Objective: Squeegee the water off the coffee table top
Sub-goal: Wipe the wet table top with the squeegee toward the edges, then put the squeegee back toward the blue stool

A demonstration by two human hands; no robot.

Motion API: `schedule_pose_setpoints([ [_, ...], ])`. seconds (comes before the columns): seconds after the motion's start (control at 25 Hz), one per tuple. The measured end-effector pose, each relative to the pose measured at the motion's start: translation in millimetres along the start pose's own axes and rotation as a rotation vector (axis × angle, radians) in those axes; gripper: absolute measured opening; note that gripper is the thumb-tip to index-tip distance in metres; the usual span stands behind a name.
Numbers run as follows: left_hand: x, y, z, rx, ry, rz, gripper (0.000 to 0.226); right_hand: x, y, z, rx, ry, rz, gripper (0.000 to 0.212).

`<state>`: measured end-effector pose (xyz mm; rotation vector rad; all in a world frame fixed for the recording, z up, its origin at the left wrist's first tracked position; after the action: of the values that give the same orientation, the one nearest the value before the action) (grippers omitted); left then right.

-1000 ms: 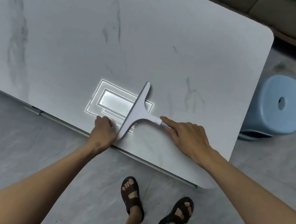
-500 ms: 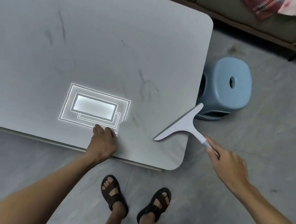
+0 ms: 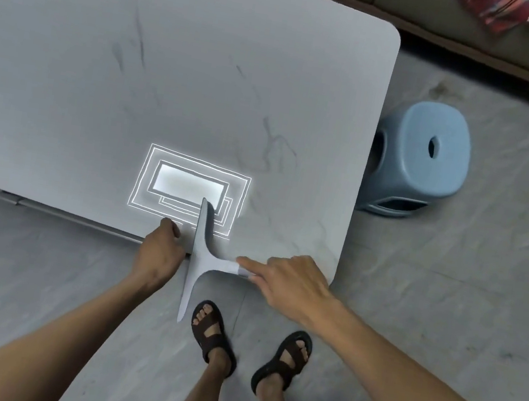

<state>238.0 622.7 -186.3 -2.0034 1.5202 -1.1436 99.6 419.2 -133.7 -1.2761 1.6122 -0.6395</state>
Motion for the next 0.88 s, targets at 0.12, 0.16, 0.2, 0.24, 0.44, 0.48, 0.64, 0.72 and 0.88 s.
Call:
schedule_pose_setpoints([
  [0.12, -8, 1, -7, -0.041, -0.023, 0.007, 0.018, -6, 9, 29, -0.017, -0.043, -0.064, 0.038],
  [0.16, -6, 6, -10, -0.074, -0.023, 0.011, 0.019, 5, 10, 26, -0.006, -0.038, -0.082, 0.038],
  [0.2, -3, 13, -14, -0.112, -0.02, 0.01, 0.019, 22, 10, 18, 0.009, -0.021, -0.099, 0.038],
  [0.24, 2, 21, -19, -0.155, -0.018, 0.007, 0.02, 41, 10, 5, 0.024, 0.008, -0.112, 0.038],
  [0.44, 67, 74, -43, -0.252, -0.054, -0.026, 0.023, 165, -5, -87, 0.134, 0.129, -0.158, 0.042],
  [0.48, 83, 87, -49, -0.252, -0.068, -0.038, 0.023, 190, -5, -104, 0.121, 0.151, -0.168, 0.043],
  [0.64, 147, 142, -71, -0.21, -0.12, -0.069, 0.013, 276, -8, -152, 0.077, 0.165, -0.147, 0.044],
  [0.72, 179, 167, -82, -0.176, -0.152, -0.084, 0.01, 315, -17, -174, 0.04, 0.186, -0.198, 0.043],
  [0.88, 242, 197, -98, -0.072, -0.117, -0.023, 0.015, 372, -34, -209, 0.101, 0.407, -0.079, 0.04],
])
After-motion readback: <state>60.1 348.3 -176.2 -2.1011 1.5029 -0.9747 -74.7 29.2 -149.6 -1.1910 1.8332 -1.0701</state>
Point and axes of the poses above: each hand's wrist, its own z-axis towards the middle knuckle, its own y-axis out of the palm, x = y × z, the point moved 2 cm from there along z, towards the middle knuckle
